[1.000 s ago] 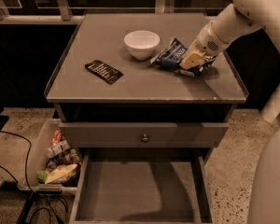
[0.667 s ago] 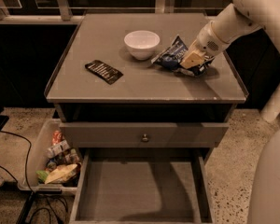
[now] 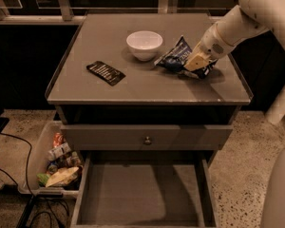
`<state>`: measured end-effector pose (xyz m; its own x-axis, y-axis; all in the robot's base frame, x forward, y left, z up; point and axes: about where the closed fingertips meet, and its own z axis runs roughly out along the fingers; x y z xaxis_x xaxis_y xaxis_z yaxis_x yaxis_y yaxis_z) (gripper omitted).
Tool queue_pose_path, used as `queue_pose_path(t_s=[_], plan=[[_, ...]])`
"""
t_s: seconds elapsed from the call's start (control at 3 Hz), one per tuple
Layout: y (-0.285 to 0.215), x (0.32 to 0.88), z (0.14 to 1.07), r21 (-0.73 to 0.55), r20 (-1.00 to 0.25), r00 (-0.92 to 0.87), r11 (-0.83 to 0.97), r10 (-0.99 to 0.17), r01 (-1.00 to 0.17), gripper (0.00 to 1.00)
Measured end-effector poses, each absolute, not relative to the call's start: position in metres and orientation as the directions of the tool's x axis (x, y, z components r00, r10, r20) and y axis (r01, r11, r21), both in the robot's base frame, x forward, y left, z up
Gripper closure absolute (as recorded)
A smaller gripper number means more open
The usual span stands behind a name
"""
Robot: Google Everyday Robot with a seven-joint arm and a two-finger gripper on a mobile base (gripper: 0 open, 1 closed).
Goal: Place blue chip bag into middle drawer
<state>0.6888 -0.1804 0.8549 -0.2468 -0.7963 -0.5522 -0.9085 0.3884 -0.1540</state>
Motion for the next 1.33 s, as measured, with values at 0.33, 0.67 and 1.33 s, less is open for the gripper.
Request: queue_pose_path(t_s=[0.33, 0.67, 1.33], plan=[[-0.188, 0.657, 0.871, -0.200, -0.596, -0.199, 0.383, -0.778, -0.902, 1.00], [-0.203, 0.602, 0.871, -0.231, -0.634, -0.166, 0.390, -0.755, -0.891, 1.00], [-0.228, 0.481, 0.849, -0.260, -0.665, -0.141, 0.405, -0.733, -0.877, 1.00]])
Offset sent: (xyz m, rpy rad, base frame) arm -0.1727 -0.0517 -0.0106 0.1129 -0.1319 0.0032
